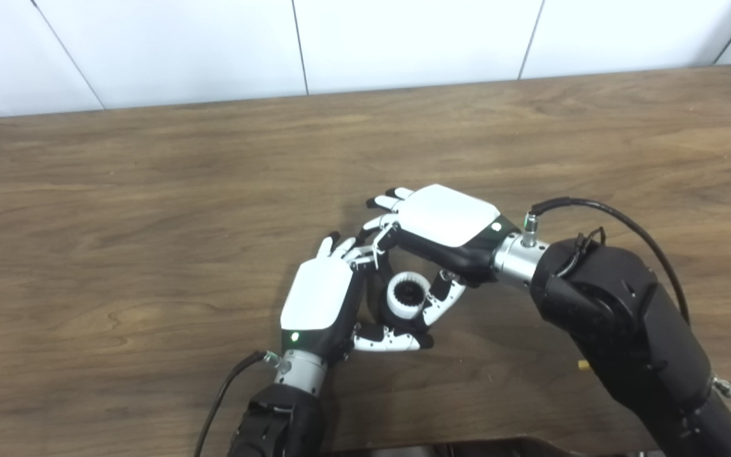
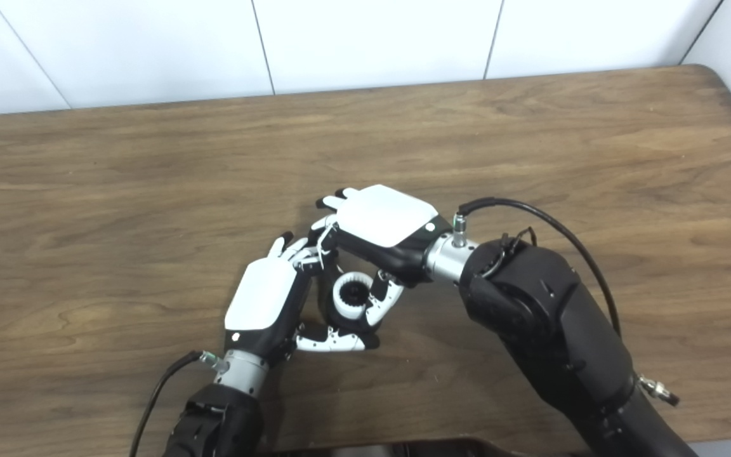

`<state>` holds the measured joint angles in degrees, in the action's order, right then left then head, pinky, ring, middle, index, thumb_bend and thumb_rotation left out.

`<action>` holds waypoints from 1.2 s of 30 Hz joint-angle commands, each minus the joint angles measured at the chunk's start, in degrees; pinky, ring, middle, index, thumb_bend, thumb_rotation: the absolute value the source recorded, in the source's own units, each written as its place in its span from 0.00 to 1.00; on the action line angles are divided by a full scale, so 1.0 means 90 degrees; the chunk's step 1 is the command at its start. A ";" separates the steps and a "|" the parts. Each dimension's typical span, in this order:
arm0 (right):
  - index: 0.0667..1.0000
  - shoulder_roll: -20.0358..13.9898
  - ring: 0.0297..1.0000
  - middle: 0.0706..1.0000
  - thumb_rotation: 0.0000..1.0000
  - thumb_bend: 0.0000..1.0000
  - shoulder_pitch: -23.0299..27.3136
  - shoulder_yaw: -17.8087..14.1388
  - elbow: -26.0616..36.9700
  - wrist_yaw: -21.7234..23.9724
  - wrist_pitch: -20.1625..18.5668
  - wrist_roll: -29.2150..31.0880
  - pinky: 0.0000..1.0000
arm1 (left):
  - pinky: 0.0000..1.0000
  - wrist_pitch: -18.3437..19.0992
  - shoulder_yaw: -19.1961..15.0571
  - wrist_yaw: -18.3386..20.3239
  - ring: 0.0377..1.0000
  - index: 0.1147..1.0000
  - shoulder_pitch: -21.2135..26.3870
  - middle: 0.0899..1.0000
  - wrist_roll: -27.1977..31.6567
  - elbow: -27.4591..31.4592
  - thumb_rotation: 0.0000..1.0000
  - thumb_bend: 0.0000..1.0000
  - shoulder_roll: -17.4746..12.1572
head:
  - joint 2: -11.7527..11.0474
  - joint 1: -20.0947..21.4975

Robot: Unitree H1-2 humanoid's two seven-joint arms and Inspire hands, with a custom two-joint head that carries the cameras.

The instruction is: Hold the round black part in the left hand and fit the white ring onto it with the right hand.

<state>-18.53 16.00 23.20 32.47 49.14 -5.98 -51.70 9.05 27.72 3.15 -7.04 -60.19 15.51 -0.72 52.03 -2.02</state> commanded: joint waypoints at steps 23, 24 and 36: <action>0.59 -0.0032 1.00 0.91 0.28 1.00 0.0252 -0.0177 0.0072 0.0010 0.0040 -0.0025 1.00 | 1.00 -0.0007 0.0027 -0.0089 0.90 0.42 0.0078 0.78 -0.0126 0.0119 0.06 0.52 0.0062 | -0.0037 0.0024; 0.59 -0.0034 1.00 0.91 0.28 1.00 0.0251 -0.0184 0.0077 0.0018 0.0033 -0.0016 1.00 | 1.00 0.0002 0.0027 -0.0082 0.90 0.42 0.0078 0.78 -0.0134 0.0122 0.06 0.52 0.0066 | -0.0037 0.0024; 0.56 -0.0032 1.00 0.89 0.24 1.00 0.0266 -0.0294 0.0138 0.0051 -0.0072 0.0060 1.00 | 1.00 -0.0006 -0.0008 -0.0092 0.90 0.42 0.0061 0.78 -0.0081 0.0136 0.06 0.52 0.0059 | -0.0033 0.0053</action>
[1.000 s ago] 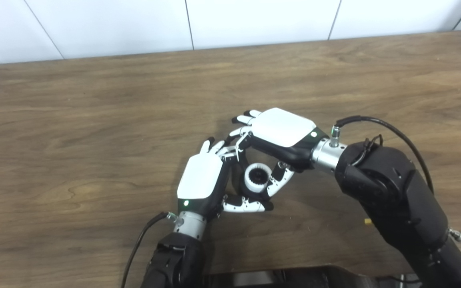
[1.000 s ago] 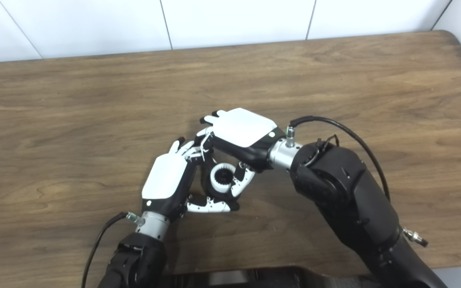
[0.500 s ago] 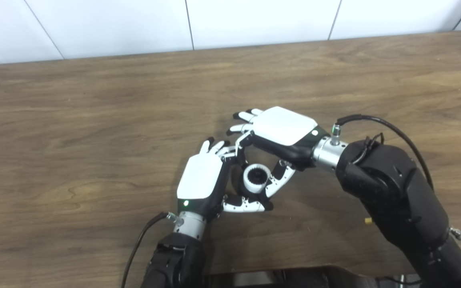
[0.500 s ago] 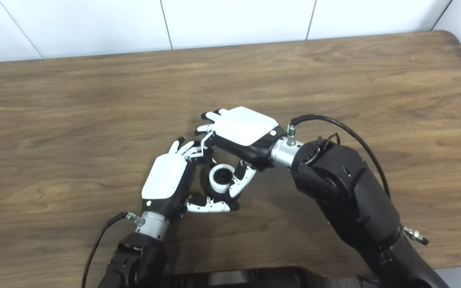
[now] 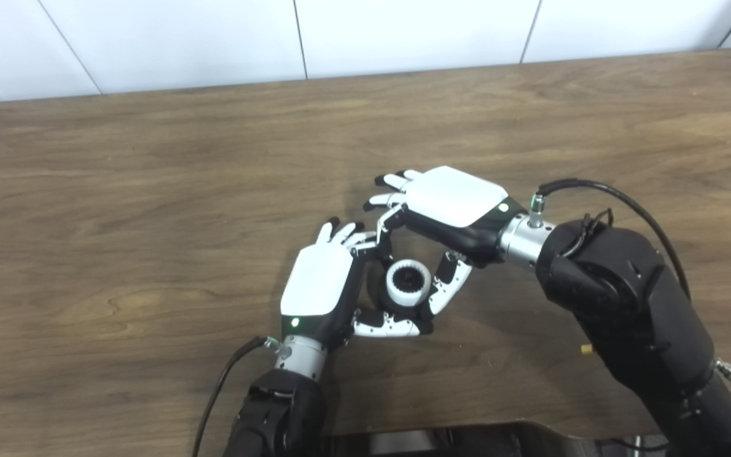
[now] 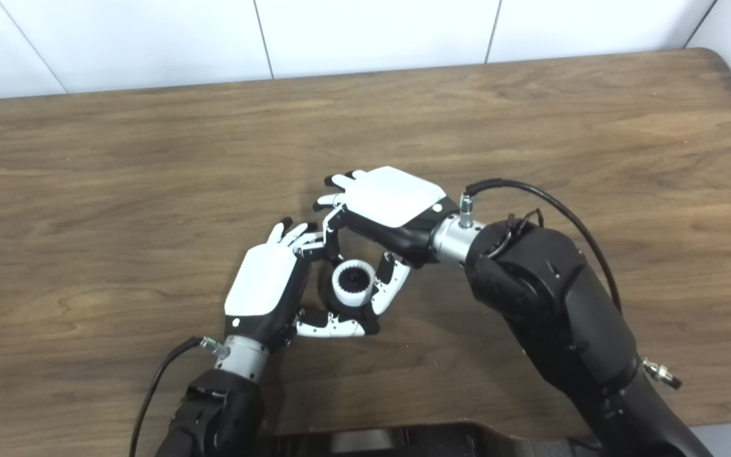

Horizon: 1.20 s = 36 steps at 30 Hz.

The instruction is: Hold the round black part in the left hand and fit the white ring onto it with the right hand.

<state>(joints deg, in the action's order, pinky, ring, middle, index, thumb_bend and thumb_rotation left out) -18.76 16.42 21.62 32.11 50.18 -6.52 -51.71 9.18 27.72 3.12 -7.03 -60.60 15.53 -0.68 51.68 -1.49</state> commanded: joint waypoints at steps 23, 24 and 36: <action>0.58 -0.0651 1.00 0.88 0.26 1.00 0.0450 -0.1326 0.0379 -0.0154 -0.0410 0.0445 1.00 | 1.00 -0.0060 -0.0190 -0.0069 0.90 0.42 0.0057 0.77 0.0120 0.0071 0.06 0.52 -0.0095 | -0.0223 0.0145; 0.57 -0.0649 1.00 0.88 0.25 1.00 0.0443 -0.1343 0.0370 -0.0176 -0.0412 0.0434 1.00 | 1.00 -0.0050 -0.0205 -0.0045 0.90 0.42 0.0055 0.77 0.0128 0.0082 0.06 0.52 -0.0102 | -0.0233 0.0143; 0.57 -0.0613 1.00 0.88 0.25 1.00 0.0351 -0.1394 0.0354 -0.0264 -0.0557 0.0420 1.00 | 1.00 0.0005 -0.0279 0.0225 0.89 0.80 0.0068 0.83 0.0092 0.0169 0.32 0.99 -0.0146 | -0.0296 0.0153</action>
